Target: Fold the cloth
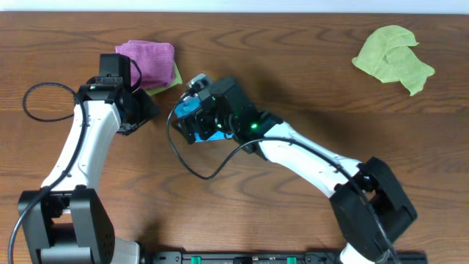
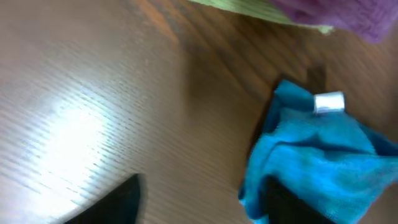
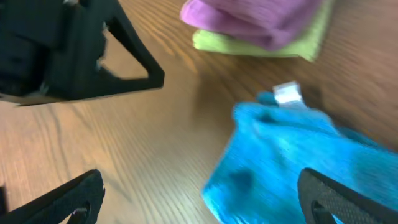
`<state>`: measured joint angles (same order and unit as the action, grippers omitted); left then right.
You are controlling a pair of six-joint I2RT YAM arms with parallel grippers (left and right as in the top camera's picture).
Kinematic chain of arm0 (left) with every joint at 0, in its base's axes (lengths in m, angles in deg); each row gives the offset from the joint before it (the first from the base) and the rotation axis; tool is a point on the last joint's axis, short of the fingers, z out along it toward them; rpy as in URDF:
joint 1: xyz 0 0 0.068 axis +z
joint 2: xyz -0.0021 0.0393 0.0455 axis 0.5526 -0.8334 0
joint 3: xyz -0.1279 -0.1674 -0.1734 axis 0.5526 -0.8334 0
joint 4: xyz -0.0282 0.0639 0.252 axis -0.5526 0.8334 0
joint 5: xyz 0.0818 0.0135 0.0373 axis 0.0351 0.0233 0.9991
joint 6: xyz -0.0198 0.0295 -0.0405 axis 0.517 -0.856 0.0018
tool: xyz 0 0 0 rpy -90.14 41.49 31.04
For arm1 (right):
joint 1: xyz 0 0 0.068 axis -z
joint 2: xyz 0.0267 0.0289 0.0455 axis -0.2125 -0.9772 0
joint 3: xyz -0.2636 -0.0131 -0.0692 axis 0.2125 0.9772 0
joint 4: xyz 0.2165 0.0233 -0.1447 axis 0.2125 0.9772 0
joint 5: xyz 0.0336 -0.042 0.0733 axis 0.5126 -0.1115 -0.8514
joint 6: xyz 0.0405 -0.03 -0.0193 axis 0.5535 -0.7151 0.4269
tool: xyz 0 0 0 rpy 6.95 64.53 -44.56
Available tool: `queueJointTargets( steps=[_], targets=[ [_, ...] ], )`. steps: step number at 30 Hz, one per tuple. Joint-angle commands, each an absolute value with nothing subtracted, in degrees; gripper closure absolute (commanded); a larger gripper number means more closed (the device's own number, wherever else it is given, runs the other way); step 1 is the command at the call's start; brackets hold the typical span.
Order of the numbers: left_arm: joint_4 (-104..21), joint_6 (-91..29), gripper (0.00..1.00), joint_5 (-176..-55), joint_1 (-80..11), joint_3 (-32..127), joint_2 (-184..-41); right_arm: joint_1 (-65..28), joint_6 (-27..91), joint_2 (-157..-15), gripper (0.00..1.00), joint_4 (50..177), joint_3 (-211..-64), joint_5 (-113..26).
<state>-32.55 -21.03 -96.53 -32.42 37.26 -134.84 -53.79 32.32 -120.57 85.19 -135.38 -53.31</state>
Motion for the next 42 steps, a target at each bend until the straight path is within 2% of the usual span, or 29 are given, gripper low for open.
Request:
queueJointTargets(
  steps=[1, 4, 7, 14, 23, 29, 38, 42],
  targets=[
    [-32.22, -20.55, 0.18, -101.56, -32.01, 37.11, -133.61, -50.6, 33.72, -116.07, 0.01, 88.58, -136.3, -51.6],
    [-32.24, -19.11, 0.13, -105.54, -32.01, 37.09, -133.61, -46.64, 33.39, -112.83, 0.01, 95.77, -136.3, -51.6],
    [-32.2, -18.04, 0.12, -109.45, -32.01, 37.07, -133.61, -42.12, 29.68, -108.86, 0.01, 104.16, -136.06, -51.63],
    [-32.15, -15.37, 0.12, -113.49, -32.1, 33.81, -133.61, -33.96, 25.96, -94.8, 0.01, 108.27, -127.27, -51.39],
    [-48.44, -7.74, 0.13, -125.49, -32.4, 20.17, -133.61, -25.46, 27.32, -67.55, 0.01, 110.78, -106.27, -52.52],
    [-56.46, -2.17, 0.12, -126.06, -35.24, 14.05, -133.61, -24.13, 32.76, -54.3, 0.01, 113.28, -97.46, -52.48],
    [-70.73, 6.6, 0.12, -124.55, -36.44, 6.62, -133.61, -24.13, 34.16, -51.09, 0.01, 114.13, -96.89, -52.46],
    [-72.26, 8.15, 0.12, -121.65, -37.84, 6.12, -133.61, -24.13, 34.16, -51.09, 0.01, 114.13, -96.89, -52.46]
  ],
)
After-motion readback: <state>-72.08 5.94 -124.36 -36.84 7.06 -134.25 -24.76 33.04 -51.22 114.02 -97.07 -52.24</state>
